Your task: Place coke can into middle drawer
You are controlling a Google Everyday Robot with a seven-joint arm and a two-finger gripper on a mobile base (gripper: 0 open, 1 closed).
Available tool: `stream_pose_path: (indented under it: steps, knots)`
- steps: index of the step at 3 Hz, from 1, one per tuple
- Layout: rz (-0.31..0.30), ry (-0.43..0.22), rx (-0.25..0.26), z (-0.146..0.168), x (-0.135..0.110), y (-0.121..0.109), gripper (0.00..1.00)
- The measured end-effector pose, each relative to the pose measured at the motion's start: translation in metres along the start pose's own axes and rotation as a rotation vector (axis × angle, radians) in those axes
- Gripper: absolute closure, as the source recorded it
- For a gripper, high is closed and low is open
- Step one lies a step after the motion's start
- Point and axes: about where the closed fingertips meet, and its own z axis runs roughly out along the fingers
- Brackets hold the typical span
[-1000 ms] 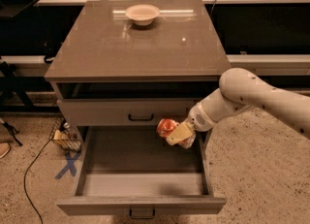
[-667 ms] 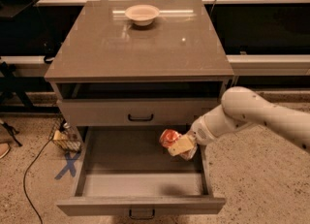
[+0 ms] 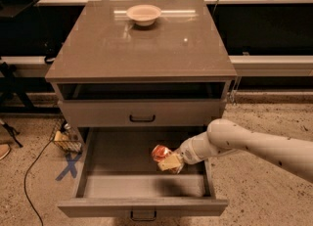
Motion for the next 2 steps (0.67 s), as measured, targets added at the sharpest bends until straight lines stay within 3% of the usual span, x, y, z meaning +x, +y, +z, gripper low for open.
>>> stream_pose_path:
  steps: [1,2]
  knots:
    - [-0.001,-0.049,-0.069,0.065,0.0,-0.004,0.75]
    - [0.0,-0.061,-0.116,0.099,0.002,-0.002,0.51]
